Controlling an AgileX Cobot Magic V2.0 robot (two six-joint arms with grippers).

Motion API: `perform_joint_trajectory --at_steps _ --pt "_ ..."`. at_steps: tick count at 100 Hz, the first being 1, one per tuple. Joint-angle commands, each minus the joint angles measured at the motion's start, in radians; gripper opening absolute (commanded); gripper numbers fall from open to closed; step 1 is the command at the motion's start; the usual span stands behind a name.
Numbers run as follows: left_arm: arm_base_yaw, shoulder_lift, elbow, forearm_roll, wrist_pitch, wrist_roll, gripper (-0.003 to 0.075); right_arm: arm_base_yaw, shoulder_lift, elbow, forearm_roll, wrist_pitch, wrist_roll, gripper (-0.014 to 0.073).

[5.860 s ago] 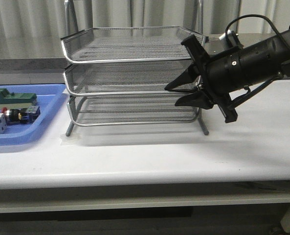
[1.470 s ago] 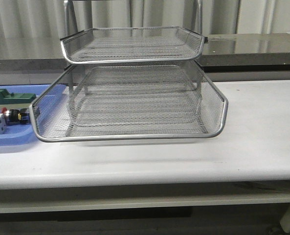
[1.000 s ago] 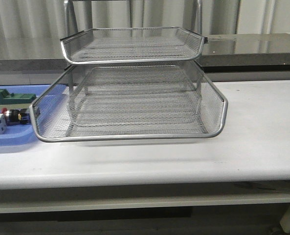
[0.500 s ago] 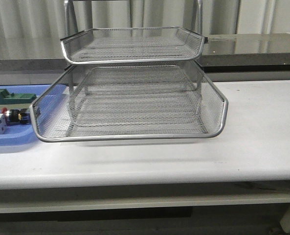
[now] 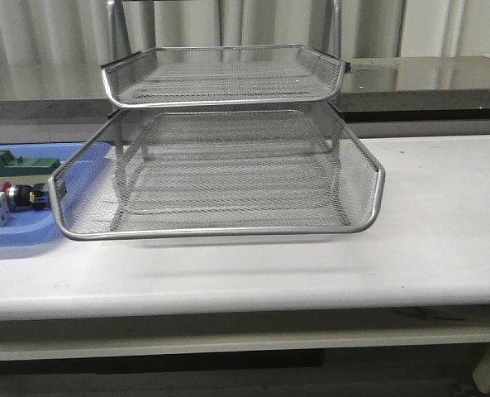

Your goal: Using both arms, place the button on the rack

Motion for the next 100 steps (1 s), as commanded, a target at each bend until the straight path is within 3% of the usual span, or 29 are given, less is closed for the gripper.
perform_joint_trajectory --at_steps 1,29,51,84,100 --pt "-0.003 -0.022 -0.034 -0.048 -0.043 -0.006 -0.0021 0.000 0.004 -0.031 -0.012 -0.049 0.000 -0.0069" --pt "-0.003 0.183 -0.296 -0.058 0.104 -0.006 -0.0021 0.000 0.004 -0.031 -0.012 -0.049 0.000 -0.0069" --pt "-0.003 0.508 -0.558 -0.058 0.310 -0.006 -0.0021 0.000 0.004 -0.031 -0.012 -0.049 0.000 -0.0069" --pt "-0.003 0.988 -0.925 -0.049 0.516 -0.005 -0.0021 0.000 0.004 -0.031 -0.012 -0.049 0.000 -0.0069" --pt "-0.003 1.172 -1.073 -0.049 0.624 0.074 -0.0021 0.000 0.004 -0.031 -0.012 -0.049 0.000 -0.0069"
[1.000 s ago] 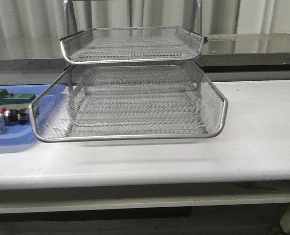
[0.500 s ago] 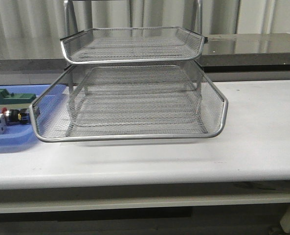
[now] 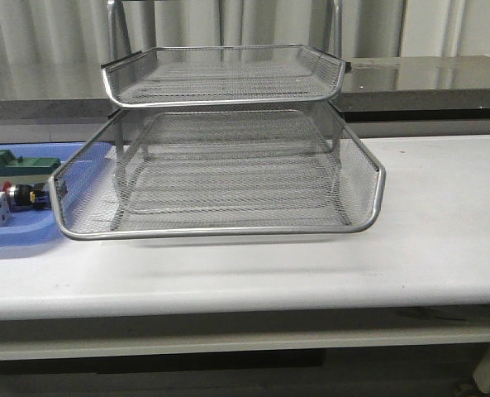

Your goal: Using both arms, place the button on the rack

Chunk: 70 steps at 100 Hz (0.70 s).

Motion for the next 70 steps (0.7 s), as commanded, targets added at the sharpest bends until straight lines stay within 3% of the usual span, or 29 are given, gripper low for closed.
perform_joint_trajectory --at_steps 1,36,43,52,70 --pt "-0.003 0.070 -0.101 -0.002 0.006 0.045 -0.0021 0.000 0.004 -0.031 -0.011 -0.049 -0.001 -0.0069" --pt "-0.003 0.309 -0.303 -0.012 0.232 0.195 -0.0017 0.000 0.004 -0.031 -0.011 -0.049 -0.001 -0.0069" --pt "-0.003 0.321 -0.321 -0.012 0.258 0.215 0.0013 0.000 0.004 -0.031 -0.011 -0.049 -0.001 -0.0069" --pt "-0.003 0.329 -0.339 -0.012 0.293 0.242 0.0127 0.000 0.004 -0.031 -0.011 -0.049 -0.001 -0.0069" --pt "-0.003 0.329 -0.340 0.012 0.300 0.255 0.0526 0.000 0.004 -0.031 -0.011 -0.049 -0.001 -0.0069"
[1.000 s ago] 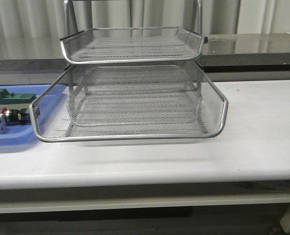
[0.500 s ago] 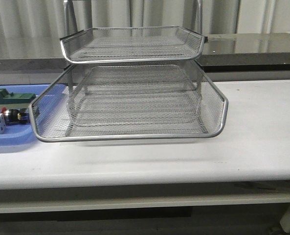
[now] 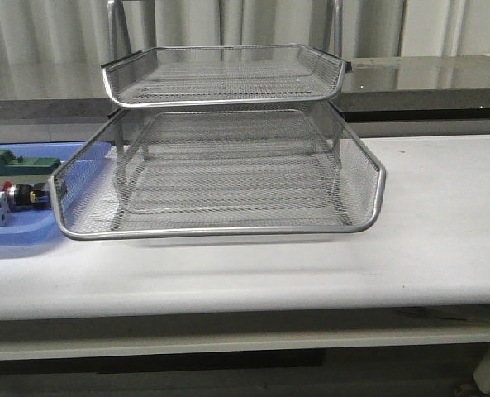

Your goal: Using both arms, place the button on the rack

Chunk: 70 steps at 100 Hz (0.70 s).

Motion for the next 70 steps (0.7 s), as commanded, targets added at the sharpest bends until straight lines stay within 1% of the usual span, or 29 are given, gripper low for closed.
perform_joint_trajectory --at_steps 1,4,7,19,24,29,34,41,58,70 --pt "-0.003 -0.027 -0.034 0.001 -0.032 0.003 0.0538 0.000 0.004 -0.031 -0.009 -0.049 -0.001 -0.0069" --pt "-0.003 -0.027 -0.034 0.001 -0.037 0.003 0.0580 0.000 0.004 -0.031 -0.009 -0.049 -0.001 -0.0069" --pt "-0.003 -0.027 -0.034 0.001 -0.050 0.003 0.0599 0.000 0.004 -0.031 -0.009 -0.049 -0.001 -0.0069" --pt "-0.003 -0.027 -0.034 0.004 -0.077 0.012 0.0599 0.000 0.004 -0.031 -0.009 -0.049 -0.001 -0.0069" --pt "-0.003 -0.024 -0.034 0.012 -0.082 0.068 0.0599 0.000 0.004 -0.031 -0.009 -0.049 -0.001 -0.0069" --pt "-0.003 -0.020 -0.034 0.018 -0.080 0.175 0.0599 0.000 0.004 -0.031 -0.009 -0.049 -0.001 -0.0069" --pt "-0.003 -0.009 -0.035 0.033 -0.082 0.255 0.0599 0.000 0.004 -0.031 -0.009 -0.049 -0.001 -0.0069" --pt "-0.003 0.013 -0.041 0.044 -0.097 0.315 0.0599 0.000 0.004 -0.031 -0.009 -0.049 -0.001 -0.0069" --pt "-0.003 0.094 -0.041 0.085 -0.181 0.322 0.0599 0.000 0.004 -0.031 -0.009 -0.049 -0.001 -0.0069" --pt "-0.003 0.171 -0.054 0.118 -0.204 0.340 0.0599 0.000 0.004 -0.031 -0.009 -0.049 -0.001 -0.0069"
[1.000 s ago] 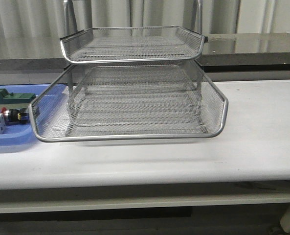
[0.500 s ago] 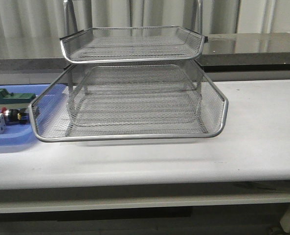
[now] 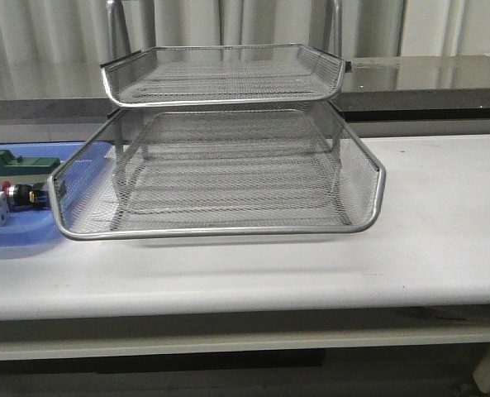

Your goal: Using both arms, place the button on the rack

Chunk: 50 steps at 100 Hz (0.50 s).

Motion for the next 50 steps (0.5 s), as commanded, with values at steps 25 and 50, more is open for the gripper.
perform_joint_trajectory --at_steps 25,50 --pt "-0.009 0.185 -0.183 0.015 -0.064 0.069 0.0599 0.000 0.004 -0.031 -0.009 -0.049 -0.002 -0.0069" --pt "-0.032 0.332 -0.352 0.017 -0.030 0.150 0.0599 0.000 0.004 -0.031 -0.009 -0.049 -0.002 -0.0069"
